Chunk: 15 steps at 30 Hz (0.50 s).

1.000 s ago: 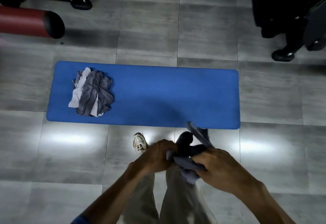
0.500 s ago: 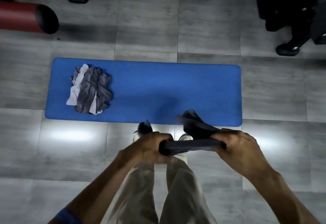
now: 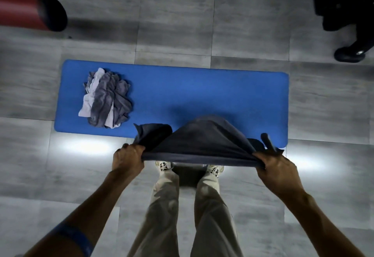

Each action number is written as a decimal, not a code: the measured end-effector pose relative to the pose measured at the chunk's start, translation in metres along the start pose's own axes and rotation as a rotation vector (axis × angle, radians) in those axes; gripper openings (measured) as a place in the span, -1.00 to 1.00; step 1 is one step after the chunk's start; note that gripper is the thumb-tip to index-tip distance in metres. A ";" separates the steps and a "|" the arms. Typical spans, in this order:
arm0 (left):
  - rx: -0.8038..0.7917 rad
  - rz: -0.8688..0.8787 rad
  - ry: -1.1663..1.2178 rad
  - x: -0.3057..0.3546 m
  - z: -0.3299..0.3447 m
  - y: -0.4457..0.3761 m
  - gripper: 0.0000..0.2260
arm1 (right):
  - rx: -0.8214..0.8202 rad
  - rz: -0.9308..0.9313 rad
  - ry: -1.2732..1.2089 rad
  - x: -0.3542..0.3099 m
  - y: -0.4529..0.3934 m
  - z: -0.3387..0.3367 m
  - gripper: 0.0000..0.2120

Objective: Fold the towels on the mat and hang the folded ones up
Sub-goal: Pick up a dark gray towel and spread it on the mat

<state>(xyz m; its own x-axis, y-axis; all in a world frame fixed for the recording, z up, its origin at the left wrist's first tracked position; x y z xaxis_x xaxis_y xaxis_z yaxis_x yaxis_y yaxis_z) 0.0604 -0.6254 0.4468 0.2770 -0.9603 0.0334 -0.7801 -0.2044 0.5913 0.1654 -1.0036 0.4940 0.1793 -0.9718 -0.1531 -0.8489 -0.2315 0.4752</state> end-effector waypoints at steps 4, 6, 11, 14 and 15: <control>-0.042 -0.098 -0.025 -0.017 0.028 0.017 -0.83 | -0.032 0.119 -0.011 0.019 0.003 0.028 -0.74; 0.017 -0.065 0.015 -0.028 0.036 0.021 -0.85 | -0.036 0.215 -0.057 0.027 0.002 0.034 -0.72; 0.188 0.127 0.155 -0.041 0.022 0.012 -0.71 | -0.142 0.395 -0.373 0.034 -0.015 0.043 -0.83; 0.246 0.064 0.588 -0.042 0.002 0.000 -0.80 | -0.147 0.425 -0.487 0.030 -0.031 0.040 -0.82; 0.236 0.007 0.697 -0.041 -0.002 -0.003 -0.75 | -0.136 0.428 -0.504 0.029 -0.036 0.039 -0.82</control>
<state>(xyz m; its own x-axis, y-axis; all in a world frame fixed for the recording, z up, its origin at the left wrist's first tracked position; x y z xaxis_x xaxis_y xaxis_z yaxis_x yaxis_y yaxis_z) 0.0522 -0.5847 0.4454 0.5026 -0.6345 0.5872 -0.8614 -0.3095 0.4028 0.1820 -1.0219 0.4388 -0.4408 -0.8472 -0.2966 -0.7171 0.1336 0.6841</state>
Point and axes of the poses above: each hand's wrist, its own y-axis away from the middle knuckle, its own z-axis out of the palm, x = y × z, the point moved 1 cm from there along -y, towards the middle knuckle, and after that the axes turned 6 degrees about z, right-handed, at the moved point
